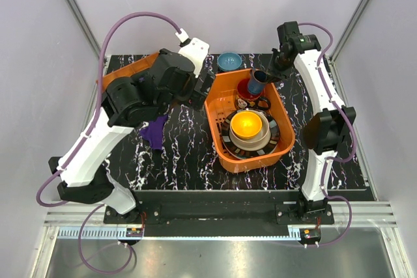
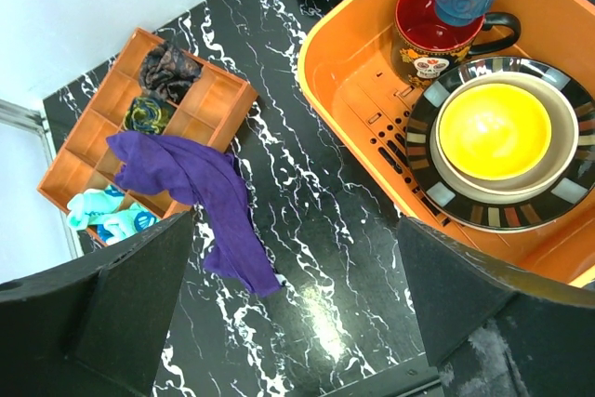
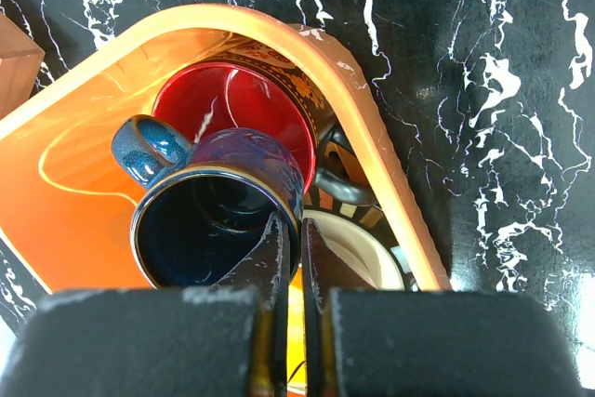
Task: Place the mixed dishes into the plastic bin
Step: Place the cup in the plastic bin.
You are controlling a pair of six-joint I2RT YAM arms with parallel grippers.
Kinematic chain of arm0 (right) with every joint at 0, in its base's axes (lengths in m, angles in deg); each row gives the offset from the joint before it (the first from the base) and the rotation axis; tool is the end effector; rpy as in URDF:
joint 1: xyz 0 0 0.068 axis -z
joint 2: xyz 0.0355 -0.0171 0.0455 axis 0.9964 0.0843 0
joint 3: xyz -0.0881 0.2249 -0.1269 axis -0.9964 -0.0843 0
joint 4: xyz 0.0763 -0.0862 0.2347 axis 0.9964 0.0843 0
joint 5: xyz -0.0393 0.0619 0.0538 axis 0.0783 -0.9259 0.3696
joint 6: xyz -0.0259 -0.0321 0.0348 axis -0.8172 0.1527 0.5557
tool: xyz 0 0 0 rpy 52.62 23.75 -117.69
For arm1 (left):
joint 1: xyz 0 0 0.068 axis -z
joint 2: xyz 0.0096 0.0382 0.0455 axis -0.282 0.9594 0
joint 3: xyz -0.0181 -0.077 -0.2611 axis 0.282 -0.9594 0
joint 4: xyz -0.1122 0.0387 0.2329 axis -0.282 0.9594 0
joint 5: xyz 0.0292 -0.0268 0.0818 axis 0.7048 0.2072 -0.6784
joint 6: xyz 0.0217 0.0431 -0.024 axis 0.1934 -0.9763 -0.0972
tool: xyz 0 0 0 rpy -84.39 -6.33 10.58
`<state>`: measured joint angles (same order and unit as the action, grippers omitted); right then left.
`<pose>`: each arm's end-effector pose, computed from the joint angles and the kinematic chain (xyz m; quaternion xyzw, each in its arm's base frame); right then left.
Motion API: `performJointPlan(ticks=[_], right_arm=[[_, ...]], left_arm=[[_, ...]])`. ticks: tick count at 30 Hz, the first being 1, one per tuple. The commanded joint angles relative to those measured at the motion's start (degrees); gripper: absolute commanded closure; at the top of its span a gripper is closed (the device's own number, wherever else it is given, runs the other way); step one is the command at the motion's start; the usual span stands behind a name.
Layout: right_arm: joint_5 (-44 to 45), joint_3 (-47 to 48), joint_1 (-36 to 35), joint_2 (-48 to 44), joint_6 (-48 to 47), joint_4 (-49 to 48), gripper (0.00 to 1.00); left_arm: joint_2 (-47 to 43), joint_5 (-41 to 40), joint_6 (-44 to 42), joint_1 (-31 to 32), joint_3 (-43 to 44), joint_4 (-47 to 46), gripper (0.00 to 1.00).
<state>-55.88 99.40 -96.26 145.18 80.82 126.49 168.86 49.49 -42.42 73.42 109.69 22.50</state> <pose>0.4158 0.0832 0.3519 0.1150 0.9601 0.1005 0.2342 0.1489 -0.1942 0.5210 0.2397 0.8244 -0.0244 0.5121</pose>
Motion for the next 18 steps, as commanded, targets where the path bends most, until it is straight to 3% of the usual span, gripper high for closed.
performJointPlan(ticks=[1,18], right_arm=[[-1.1,0.5,-0.1,-0.7,-0.9,-3.0,1.0],[0.1,-0.6,-1.0,0.8,-2.8,-3.0,1.0]], left_arm=[[-2.1,0.7,1.9,-0.3,-0.6,-2.0,0.01],[-3.3,2.9,4.0,-1.1,-3.0,-2.5,0.01]])
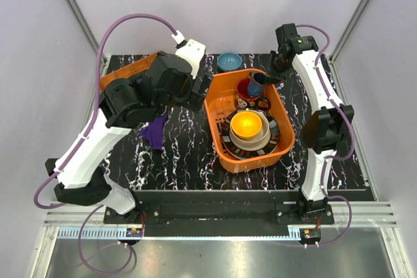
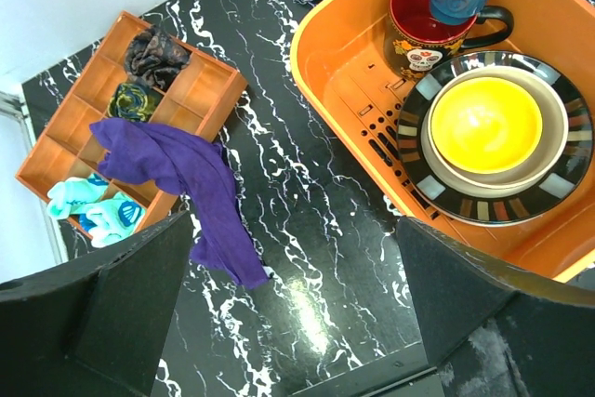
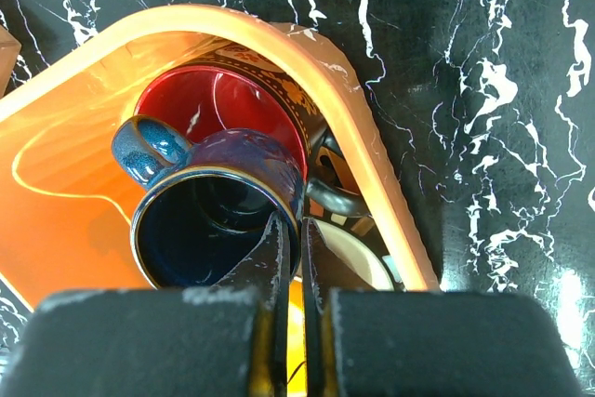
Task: Place the mixed dishes into the plastic bin
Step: Place the cup in the plastic bin.
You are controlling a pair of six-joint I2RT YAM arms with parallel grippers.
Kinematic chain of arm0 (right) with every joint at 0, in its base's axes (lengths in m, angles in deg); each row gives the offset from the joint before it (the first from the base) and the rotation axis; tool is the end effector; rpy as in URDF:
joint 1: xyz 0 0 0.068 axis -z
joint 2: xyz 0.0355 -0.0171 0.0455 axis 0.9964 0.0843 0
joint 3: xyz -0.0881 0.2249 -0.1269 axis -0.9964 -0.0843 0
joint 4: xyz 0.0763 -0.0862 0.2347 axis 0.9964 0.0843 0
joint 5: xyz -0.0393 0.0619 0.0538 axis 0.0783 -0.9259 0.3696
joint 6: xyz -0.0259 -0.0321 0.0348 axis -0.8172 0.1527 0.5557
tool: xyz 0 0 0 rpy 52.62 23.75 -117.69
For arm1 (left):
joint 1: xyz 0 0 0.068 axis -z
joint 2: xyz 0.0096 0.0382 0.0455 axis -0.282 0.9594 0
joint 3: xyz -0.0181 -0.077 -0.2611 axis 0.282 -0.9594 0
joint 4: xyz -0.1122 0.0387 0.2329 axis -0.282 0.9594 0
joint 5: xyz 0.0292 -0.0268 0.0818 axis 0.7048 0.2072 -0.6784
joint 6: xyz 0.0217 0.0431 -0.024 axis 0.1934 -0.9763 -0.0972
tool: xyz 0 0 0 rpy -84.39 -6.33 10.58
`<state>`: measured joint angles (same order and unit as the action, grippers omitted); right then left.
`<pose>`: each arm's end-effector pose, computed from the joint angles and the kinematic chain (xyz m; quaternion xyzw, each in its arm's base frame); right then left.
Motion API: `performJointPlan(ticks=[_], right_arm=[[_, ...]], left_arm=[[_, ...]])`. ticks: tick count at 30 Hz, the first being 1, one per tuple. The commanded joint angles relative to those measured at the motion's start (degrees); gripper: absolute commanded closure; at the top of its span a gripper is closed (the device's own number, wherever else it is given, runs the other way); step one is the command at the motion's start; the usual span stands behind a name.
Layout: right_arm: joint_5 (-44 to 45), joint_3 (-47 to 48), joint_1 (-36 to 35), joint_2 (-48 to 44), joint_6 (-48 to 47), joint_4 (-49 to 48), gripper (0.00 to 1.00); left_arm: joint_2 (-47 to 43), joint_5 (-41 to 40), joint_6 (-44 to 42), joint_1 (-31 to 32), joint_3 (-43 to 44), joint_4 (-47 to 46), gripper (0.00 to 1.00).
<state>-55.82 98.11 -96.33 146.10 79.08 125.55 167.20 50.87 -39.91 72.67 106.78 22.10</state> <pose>0.4208 0.0846 0.3398 0.1005 0.9645 0.0934 0.2255 0.1487 -0.1895 0.5157 0.2252 0.8338 -0.0374 0.5026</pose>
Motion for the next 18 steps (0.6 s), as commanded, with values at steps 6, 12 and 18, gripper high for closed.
performJointPlan(ticks=[6,12,18], right_arm=[[1.0,1.0,-2.5,0.7,-2.0,-2.1,1.0],[2.2,1.1,-4.0,1.4,-3.0,-1.8,1.0],[4.7,0.6,-4.6,1.5,-3.0,-1.8,1.0]], left_arm=[[-2.4,1.6,1.7,-0.6,-1.0,-2.0,0.01],[-3.3,1.5,1.9,-0.7,-1.7,-1.7,0.01],[-3.4,1.4,2.1,-0.8,-1.7,-1.6,0.01]])
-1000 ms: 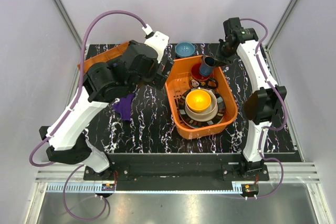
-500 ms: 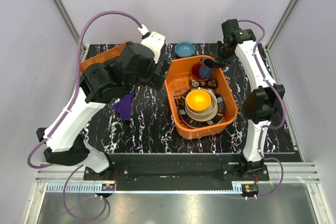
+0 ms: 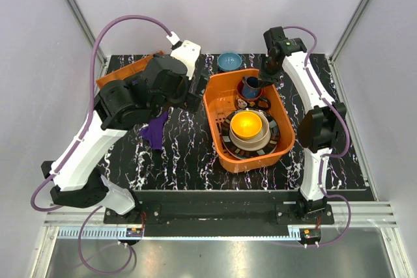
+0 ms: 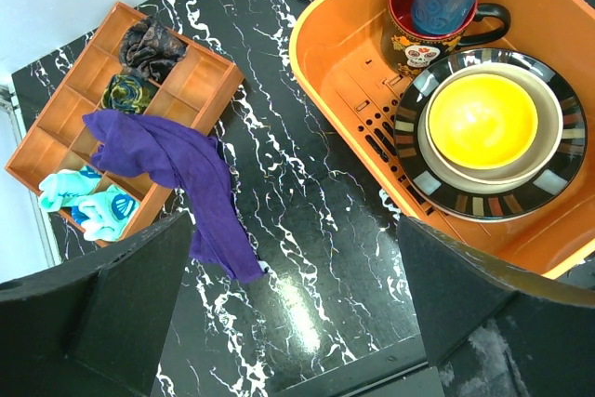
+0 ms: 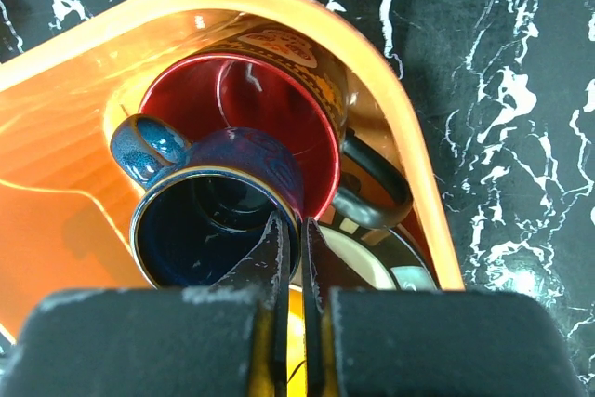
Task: Place the mixed dishes into the plastic bin
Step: Place the cup in the plastic bin.
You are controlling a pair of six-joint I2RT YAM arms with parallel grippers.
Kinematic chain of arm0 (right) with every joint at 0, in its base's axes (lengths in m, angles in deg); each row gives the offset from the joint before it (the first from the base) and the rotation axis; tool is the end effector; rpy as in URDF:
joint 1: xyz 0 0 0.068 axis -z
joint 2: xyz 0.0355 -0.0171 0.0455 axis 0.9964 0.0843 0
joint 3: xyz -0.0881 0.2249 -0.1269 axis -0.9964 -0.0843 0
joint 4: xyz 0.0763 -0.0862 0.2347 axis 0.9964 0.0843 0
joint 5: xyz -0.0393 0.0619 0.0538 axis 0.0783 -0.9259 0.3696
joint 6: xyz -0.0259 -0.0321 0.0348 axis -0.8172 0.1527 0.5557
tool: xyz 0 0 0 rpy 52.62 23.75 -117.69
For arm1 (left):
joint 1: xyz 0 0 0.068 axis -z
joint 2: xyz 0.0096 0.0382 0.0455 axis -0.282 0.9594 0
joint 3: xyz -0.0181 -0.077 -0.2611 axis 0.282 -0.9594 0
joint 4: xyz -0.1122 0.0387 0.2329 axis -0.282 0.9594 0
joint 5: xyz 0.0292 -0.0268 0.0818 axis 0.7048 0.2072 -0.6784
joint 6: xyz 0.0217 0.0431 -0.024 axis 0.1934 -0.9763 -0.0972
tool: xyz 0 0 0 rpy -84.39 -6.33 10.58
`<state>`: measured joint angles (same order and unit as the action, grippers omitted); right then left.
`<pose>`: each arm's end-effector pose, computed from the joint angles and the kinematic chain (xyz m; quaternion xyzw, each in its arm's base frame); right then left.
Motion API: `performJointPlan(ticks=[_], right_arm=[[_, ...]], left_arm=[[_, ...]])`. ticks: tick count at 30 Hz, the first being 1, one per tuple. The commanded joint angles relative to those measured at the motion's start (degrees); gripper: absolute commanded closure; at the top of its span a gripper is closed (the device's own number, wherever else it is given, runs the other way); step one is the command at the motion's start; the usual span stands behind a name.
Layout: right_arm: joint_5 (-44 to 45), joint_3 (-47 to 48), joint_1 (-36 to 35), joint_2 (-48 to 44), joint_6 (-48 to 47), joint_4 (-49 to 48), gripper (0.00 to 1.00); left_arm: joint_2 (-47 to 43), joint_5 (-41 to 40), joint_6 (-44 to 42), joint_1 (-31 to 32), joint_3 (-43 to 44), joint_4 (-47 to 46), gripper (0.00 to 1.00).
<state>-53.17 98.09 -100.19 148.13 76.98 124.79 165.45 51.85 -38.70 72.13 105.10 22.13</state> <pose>0.4234 0.1135 0.3257 0.0560 0.9710 0.0722 0.2208 0.1456 -0.1818 0.5150 0.2166 0.8375 -0.0473 0.4995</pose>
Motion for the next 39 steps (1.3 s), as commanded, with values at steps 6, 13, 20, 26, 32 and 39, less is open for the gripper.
performJointPlan(ticks=[6,13,20,26,32,39], right_arm=[[5.6,-0.2,-1.1,-0.9,-0.5,-0.9,1.0],[8.9,-2.5,-1.8,-1.0,-1.2,-0.9,1.0],[12.5,-5.2,-2.8,-1.4,-2.7,-1.3,1.0],[13.9,-6.3,-3.2,-1.3,-3.5,-2.0,1.0],[14.3,-4.9,-3.7,-0.1,-4.2,-2.0,1.0],[14.8,-1.7,-4.6,2.2,-5.3,-0.8,1.0]], left_arm=[[-2.0,0.4,0.8,-0.3,-0.2,-1.7,0.01],[-2.0,0.2,0.4,-0.4,-0.6,-1.6,0.01],[-2.4,0.4,0.4,-0.4,-1.3,-1.8,0.01],[-2.7,0.3,0.4,-0.5,-1.7,-1.8,0.01],[-2.7,0.3,-0.1,-0.5,-2.0,-2.0,0.01],[-3.0,0.0,-0.3,-0.6,-2.9,-2.3,0.01]])
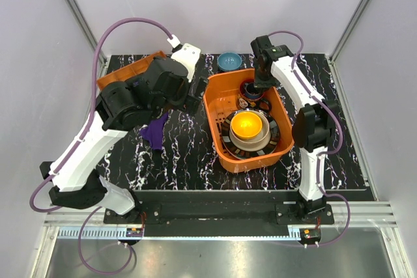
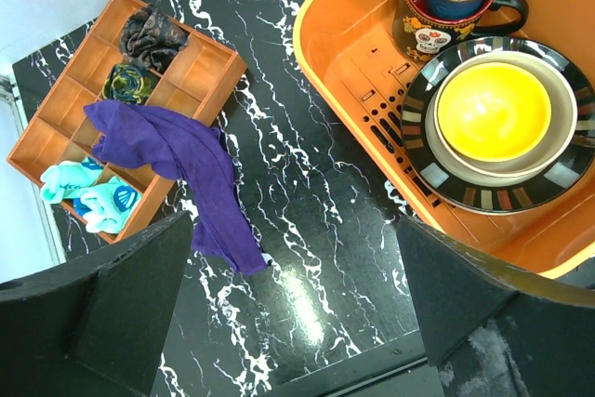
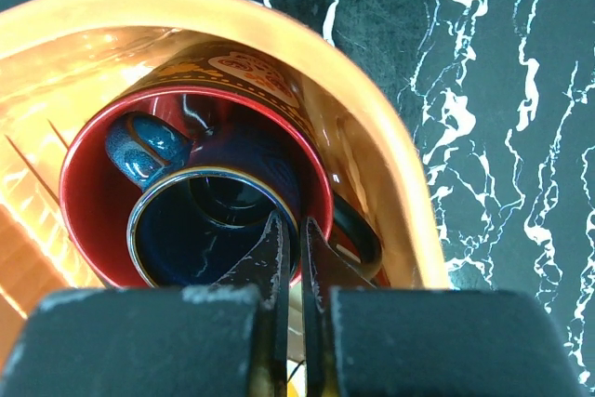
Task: Place the mixed dishes into the plastic bin
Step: Place the cup in the plastic bin.
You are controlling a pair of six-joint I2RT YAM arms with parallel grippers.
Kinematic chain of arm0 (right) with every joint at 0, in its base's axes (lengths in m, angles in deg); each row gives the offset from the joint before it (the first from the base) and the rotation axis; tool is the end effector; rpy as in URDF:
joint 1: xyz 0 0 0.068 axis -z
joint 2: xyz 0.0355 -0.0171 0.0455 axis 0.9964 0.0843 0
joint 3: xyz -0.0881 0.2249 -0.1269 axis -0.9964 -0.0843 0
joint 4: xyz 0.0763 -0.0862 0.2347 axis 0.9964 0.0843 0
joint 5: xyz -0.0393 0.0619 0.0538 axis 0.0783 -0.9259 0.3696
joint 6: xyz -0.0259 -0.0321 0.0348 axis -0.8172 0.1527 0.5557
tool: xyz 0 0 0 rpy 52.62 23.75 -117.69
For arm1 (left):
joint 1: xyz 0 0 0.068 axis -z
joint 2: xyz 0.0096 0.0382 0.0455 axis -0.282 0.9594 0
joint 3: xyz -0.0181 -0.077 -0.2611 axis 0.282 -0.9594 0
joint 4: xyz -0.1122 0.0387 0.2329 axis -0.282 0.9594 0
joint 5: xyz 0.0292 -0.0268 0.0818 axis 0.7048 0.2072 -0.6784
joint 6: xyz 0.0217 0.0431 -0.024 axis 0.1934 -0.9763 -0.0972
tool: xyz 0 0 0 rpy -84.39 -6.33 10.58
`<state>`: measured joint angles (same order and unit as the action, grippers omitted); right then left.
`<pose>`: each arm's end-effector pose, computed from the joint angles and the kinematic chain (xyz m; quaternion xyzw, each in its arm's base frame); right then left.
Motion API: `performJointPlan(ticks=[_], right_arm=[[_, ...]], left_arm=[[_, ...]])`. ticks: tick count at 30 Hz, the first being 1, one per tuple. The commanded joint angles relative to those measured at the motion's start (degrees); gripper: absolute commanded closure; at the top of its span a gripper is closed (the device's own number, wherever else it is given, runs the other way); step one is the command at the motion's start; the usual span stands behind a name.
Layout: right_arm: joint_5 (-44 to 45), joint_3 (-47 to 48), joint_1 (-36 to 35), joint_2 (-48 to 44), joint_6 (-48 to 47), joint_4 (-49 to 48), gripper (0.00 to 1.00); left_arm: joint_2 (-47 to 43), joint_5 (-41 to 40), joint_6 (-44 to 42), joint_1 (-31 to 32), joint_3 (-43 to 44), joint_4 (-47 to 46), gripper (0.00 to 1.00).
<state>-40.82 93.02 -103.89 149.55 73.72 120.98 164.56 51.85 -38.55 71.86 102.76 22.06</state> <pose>0.4254 0.1360 0.2934 0.0195 0.9721 -0.0343 0.2311 0.1461 -0.1807 0.5085 0.2182 0.8421 -0.0399 0.4917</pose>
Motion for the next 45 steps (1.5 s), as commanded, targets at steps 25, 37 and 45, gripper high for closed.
performJointPlan(ticks=[25,37,45], right_arm=[[1.3,5.9,-1.7,5.4,-2.3,4.1,1.0],[0.8,6.3,-1.6,6.8,-2.1,4.3,0.93],[0.9,7.1,-1.7,6.8,-2.1,4.6,0.73]], left_arm=[[-2.9,-0.4,-0.9,-1.0,-1.7,-2.4,0.01],[-2.8,-0.3,-1.7,-1.5,-1.8,-2.7,0.01],[-3.3,-0.2,-1.8,-1.9,-2.8,-3.3,0.01]])
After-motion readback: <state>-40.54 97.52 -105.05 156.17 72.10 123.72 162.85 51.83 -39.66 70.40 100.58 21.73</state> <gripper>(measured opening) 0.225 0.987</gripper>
